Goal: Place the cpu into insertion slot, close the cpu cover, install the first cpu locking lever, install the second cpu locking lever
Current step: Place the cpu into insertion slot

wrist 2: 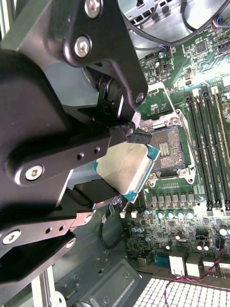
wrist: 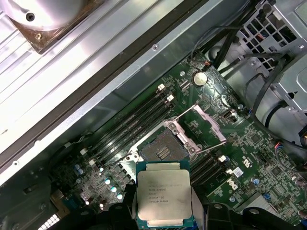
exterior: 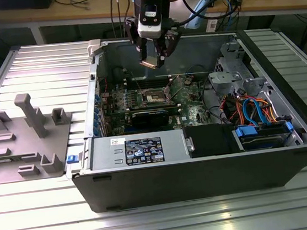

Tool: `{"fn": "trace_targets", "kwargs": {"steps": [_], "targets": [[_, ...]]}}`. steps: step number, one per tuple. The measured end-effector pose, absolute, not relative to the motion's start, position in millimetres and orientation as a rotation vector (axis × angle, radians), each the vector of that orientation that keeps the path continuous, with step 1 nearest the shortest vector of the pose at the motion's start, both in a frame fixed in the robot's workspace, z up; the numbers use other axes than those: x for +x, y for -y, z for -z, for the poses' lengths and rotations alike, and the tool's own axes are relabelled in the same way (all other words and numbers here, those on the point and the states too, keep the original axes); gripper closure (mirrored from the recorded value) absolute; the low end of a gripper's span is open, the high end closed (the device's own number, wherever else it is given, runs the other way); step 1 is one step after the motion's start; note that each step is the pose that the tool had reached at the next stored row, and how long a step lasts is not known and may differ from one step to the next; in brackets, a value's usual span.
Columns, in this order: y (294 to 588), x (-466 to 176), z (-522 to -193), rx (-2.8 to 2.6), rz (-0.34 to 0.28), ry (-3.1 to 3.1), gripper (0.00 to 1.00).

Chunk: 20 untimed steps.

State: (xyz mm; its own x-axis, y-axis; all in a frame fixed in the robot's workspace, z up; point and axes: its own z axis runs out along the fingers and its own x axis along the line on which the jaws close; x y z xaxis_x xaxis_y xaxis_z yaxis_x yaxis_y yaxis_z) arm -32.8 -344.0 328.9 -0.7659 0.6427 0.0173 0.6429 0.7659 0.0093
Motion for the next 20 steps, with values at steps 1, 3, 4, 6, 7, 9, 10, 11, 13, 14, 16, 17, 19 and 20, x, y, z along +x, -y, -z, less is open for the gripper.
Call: {"fn": "trace_targets", "kwargs": {"steps": [1, 3, 4, 6, 7, 9, 10, 11, 13, 14, 16, 17, 19, 20], "targets": [[344.0, -32.8, -328.9, -1.071, 0.023, 2.939, 0.46], [344.0, -32.8, -328.9, -1.073, 0.023, 2.939, 0.46], [344.0, -32.8, -328.9, -1.074, 0.023, 2.939, 0.46], [344.0, -32.8, -328.9, -1.076, 0.023, 2.937, 0.46], [344.0, -32.8, -328.9, -1.078, 0.023, 2.937, 0.46], [344.0, -32.8, -328.9, -1.079, 0.023, 2.936, 0.46], [344.0, -32.8, -328.9, -1.080, 0.023, 2.936, 0.46], [344.0, -32.8, -328.9, -1.081, 0.023, 2.936, 0.46], [344.0, -32.8, -328.9, -1.083, 0.023, 2.935, 0.46], [344.0, -32.8, -328.9, -1.084, 0.023, 2.935, 0.46], [344.0, -32.8, -328.9, -1.085, 0.023, 2.934, 0.46], [344.0, -32.8, -328.9, -1.086, 0.023, 2.934, 0.46], [344.0, -32.8, -328.9, -1.089, 0.023, 2.933, 0.46], [344.0, -32.8, -328.9, -1.090, 0.023, 2.932, 0.46]]}}
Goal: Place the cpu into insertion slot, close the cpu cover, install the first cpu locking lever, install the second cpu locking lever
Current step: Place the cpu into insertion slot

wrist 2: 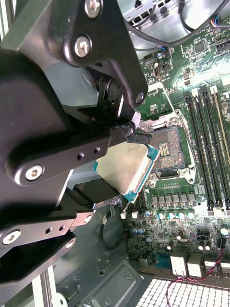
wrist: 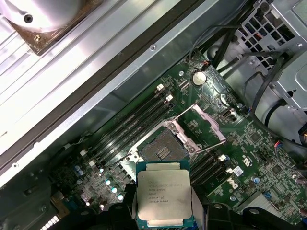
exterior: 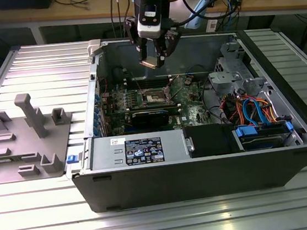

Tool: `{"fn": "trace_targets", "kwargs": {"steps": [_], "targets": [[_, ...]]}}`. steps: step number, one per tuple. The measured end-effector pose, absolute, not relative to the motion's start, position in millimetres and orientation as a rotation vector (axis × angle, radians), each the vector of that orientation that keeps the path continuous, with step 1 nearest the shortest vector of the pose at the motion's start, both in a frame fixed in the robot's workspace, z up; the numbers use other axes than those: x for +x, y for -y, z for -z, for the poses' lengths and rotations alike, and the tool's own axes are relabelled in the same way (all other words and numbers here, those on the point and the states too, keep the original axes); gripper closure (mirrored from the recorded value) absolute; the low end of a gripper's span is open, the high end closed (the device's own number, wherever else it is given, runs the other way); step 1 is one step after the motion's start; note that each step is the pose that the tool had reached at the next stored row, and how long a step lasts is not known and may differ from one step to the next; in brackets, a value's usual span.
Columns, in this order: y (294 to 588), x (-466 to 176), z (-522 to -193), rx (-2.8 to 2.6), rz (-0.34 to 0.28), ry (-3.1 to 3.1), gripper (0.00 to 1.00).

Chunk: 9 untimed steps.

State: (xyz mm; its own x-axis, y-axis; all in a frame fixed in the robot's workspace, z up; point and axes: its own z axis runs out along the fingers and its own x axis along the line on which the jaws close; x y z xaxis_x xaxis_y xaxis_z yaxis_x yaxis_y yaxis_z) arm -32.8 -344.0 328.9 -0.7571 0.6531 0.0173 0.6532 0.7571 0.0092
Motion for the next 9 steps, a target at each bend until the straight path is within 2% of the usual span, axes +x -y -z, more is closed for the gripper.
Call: {"fn": "trace_targets", "kwargs": {"steps": [9], "targets": [[344.0, -32.8, -328.9, -1.099, 0.023, 2.929, 0.46]]}}
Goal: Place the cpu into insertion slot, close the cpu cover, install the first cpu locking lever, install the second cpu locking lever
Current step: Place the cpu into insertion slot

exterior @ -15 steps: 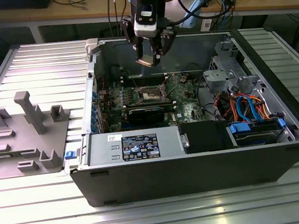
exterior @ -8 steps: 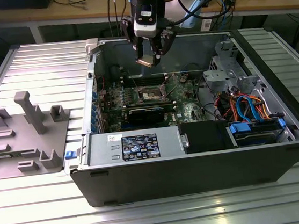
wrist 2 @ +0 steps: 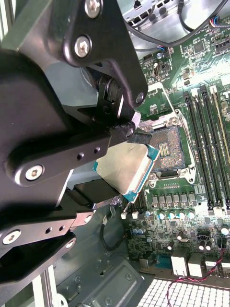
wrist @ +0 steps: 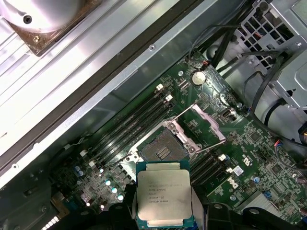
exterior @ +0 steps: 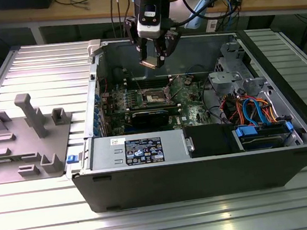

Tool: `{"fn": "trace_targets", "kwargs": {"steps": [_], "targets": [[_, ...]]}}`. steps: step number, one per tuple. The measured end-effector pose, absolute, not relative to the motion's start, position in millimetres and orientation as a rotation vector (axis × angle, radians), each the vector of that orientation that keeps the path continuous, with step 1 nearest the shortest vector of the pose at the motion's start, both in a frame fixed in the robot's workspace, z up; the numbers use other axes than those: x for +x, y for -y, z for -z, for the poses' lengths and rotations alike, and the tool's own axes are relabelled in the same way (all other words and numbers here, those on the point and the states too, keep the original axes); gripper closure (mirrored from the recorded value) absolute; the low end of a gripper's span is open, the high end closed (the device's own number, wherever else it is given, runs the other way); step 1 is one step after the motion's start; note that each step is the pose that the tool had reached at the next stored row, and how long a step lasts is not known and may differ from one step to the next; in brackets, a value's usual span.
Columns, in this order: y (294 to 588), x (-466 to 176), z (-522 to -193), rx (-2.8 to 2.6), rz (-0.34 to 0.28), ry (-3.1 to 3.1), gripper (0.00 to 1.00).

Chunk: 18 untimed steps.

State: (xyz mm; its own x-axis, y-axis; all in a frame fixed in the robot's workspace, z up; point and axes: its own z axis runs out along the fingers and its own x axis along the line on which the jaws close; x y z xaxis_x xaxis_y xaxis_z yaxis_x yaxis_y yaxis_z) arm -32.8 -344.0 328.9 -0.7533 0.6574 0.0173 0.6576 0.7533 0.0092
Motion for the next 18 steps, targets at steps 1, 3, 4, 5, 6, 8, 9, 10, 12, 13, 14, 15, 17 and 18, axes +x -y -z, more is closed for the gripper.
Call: {"fn": "trace_targets", "kwargs": {"steps": [1, 3, 4, 5, 6, 8, 9, 10, 12, 13, 14, 15, 17, 18], "targets": [[344.0, -32.8, -328.9, -1.099, 0.023, 2.929, 0.46], [344.0, -32.8, -328.9, -1.101, 0.023, 2.928, 0.46], [344.0, -32.8, -328.9, -1.103, 0.023, 2.928, 0.46], [344.0, -32.8, -328.9, -1.103, 0.023, 2.928, 0.46], [344.0, -32.8, -328.9, -1.104, 0.023, 2.927, 0.46], [344.0, -32.8, -328.9, -1.106, 0.023, 2.927, 0.46], [344.0, -32.8, -328.9, -1.107, 0.023, 2.926, 0.46], [344.0, -32.8, -328.9, -1.108, 0.023, 2.926, 0.46], [344.0, -32.8, -328.9, -1.110, 0.023, 2.925, 0.46], [344.0, -32.8, -328.9, -1.111, 0.023, 2.925, 0.46], [344.0, -32.8, -328.9, -1.113, 0.023, 2.924, 0.46], [344.0, -32.8, -328.9, -1.114, 0.023, 2.924, 0.46], [344.0, -32.8, -328.9, -1.115, 0.023, 2.923, 0.46], [344.0, -32.8, -328.9, -1.116, 0.023, 2.923, 0.46]]}}
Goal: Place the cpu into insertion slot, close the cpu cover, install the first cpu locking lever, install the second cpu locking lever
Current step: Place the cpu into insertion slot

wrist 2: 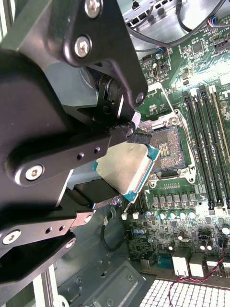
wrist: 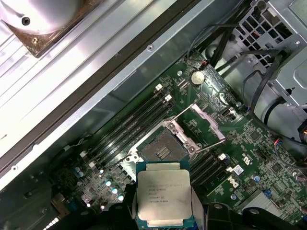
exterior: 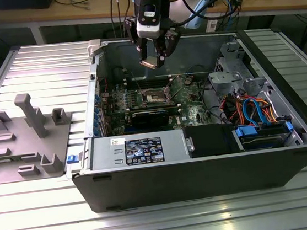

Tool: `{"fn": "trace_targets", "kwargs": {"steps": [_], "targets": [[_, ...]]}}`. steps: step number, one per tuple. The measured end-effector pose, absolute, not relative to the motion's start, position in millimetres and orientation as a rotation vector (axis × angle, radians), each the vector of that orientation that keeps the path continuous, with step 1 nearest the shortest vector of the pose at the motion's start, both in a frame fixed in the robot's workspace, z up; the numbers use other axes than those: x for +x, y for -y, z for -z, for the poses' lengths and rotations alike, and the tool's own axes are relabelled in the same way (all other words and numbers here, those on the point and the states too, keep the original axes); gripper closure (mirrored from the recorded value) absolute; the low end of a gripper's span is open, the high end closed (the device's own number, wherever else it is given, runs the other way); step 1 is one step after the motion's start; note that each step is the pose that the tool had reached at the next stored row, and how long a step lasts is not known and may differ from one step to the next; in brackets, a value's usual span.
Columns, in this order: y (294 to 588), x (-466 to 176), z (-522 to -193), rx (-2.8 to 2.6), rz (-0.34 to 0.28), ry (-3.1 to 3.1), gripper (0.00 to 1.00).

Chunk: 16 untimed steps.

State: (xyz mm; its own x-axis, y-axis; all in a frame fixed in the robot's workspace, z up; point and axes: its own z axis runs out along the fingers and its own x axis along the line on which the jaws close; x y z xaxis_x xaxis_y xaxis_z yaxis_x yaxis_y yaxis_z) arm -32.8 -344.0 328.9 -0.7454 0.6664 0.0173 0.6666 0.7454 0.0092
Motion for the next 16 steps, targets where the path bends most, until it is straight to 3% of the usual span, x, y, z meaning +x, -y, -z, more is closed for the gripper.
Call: {"fn": "trace_targets", "kwargs": {"steps": [16], "targets": [[344.0, -32.8, -328.9, -1.131, 0.023, 2.917, 0.46]]}}
